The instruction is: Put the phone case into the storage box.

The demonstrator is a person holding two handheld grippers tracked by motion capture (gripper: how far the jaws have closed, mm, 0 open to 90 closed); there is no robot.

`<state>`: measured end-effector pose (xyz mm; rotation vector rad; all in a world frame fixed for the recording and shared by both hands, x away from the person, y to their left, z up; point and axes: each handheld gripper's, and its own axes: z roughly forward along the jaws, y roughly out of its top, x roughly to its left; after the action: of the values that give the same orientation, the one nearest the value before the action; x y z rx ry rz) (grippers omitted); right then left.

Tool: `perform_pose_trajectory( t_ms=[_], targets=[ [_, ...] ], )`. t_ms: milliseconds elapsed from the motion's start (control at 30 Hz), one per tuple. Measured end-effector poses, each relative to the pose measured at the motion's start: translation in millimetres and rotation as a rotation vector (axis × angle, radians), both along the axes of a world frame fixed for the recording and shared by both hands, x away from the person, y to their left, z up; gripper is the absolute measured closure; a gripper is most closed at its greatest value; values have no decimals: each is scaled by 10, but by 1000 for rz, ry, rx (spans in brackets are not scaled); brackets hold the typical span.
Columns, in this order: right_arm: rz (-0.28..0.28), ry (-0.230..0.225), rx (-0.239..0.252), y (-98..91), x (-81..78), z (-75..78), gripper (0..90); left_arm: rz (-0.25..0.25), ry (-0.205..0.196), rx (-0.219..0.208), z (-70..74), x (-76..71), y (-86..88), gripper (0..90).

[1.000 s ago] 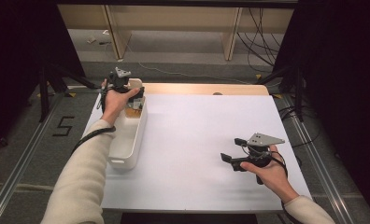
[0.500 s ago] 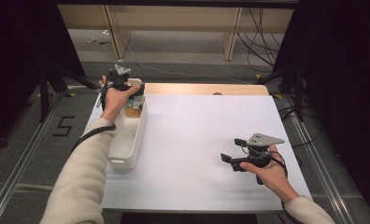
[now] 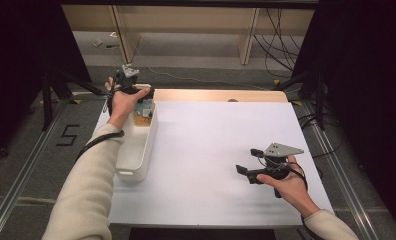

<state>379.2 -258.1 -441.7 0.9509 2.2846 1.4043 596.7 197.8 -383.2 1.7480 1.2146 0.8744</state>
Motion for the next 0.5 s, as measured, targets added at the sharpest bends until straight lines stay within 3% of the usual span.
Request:
perform_pose_trajectory(
  t_ms=[500],
  targets=[
    [1,2,-5,3,-1,-2,152,-8,-36,7,108,-24,-35,0]
  ],
)
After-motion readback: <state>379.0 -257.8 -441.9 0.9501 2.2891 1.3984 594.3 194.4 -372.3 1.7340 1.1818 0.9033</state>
